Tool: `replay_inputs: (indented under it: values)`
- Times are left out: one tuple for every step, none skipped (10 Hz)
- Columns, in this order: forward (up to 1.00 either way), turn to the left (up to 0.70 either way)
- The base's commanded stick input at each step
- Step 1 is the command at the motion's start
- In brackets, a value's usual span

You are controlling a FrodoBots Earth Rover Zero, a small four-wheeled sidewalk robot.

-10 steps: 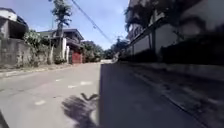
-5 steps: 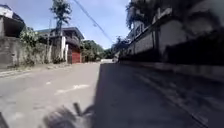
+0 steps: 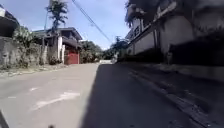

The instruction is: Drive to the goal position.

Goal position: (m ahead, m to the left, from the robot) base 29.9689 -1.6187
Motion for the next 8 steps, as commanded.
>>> replay_inputs:
  values:
    - [1.0, 0.05]
    - [1.0, 0.03]
    - [1.0, 0.03]
    - [1.0, 0.07]
    - [1.0, 0.17]
    - [1.0, 0.12]
    - [1.0, 0.02]
    - [1.0, 0.02]
